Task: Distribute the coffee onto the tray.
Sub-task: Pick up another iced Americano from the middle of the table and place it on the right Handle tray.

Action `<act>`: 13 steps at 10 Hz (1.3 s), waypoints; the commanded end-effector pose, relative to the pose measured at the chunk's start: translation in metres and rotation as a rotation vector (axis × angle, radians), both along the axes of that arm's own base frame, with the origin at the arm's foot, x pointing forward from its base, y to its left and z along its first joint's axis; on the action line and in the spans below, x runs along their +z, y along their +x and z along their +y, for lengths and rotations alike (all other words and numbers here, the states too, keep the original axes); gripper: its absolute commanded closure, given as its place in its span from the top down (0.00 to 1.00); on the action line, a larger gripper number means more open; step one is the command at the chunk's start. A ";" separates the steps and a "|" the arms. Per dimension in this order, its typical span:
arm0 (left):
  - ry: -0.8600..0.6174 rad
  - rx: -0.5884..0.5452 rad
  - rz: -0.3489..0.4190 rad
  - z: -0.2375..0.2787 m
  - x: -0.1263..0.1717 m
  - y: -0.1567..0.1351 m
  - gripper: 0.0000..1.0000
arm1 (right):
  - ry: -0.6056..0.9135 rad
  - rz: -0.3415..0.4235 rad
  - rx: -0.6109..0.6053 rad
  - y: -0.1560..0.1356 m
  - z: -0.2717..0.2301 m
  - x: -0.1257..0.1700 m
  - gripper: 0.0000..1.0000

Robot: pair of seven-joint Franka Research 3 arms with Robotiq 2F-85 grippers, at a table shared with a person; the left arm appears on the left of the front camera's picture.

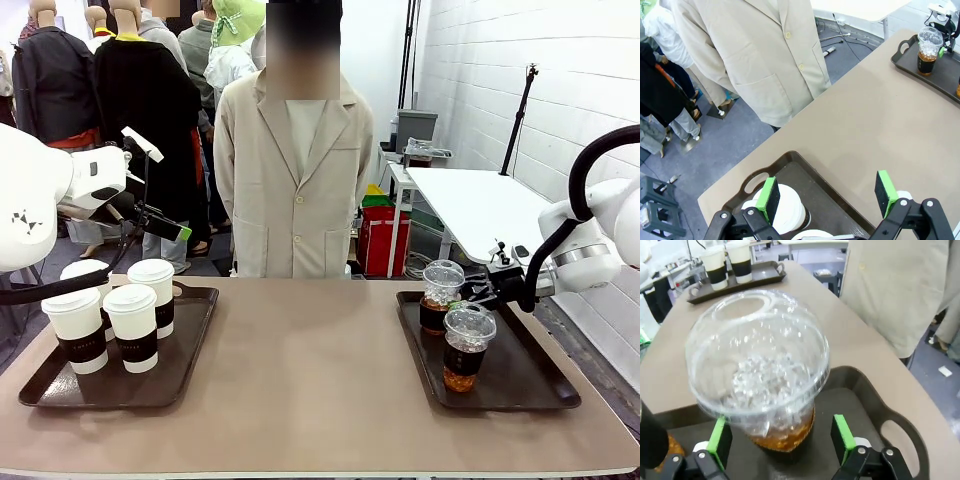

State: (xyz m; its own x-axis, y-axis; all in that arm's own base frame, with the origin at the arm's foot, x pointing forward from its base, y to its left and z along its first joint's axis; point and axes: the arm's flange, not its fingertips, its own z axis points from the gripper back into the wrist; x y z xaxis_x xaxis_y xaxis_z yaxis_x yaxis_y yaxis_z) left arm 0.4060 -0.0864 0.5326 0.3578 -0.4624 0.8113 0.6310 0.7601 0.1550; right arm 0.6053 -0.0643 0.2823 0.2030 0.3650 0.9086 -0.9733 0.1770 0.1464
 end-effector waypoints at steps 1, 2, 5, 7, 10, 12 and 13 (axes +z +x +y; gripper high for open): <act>0.007 0.003 0.006 0.001 0.001 -0.001 1.00 | -0.023 0.033 -0.011 -0.017 -0.008 0.001 1.00; 0.007 0.003 0.006 0.001 0.001 -0.001 1.00 | -0.026 0.039 -0.018 -0.020 -0.012 0.000 1.00; 0.007 0.003 0.006 0.001 0.001 -0.001 1.00 | -0.031 0.048 -0.056 -0.026 -0.021 -0.006 1.00; 0.007 0.003 0.006 0.001 0.001 -0.001 1.00 | -0.016 0.035 -0.035 -0.019 -0.024 -0.009 1.00; 0.007 0.003 0.006 0.001 0.001 -0.001 1.00 | -0.016 0.035 -0.035 -0.019 -0.024 -0.009 1.00; 0.007 0.003 0.006 0.001 0.001 -0.001 1.00 | -0.016 0.035 -0.035 -0.019 -0.024 -0.009 1.00; 0.007 0.003 0.006 0.001 0.001 -0.001 1.00 | -0.016 0.035 -0.035 -0.019 -0.024 -0.009 1.00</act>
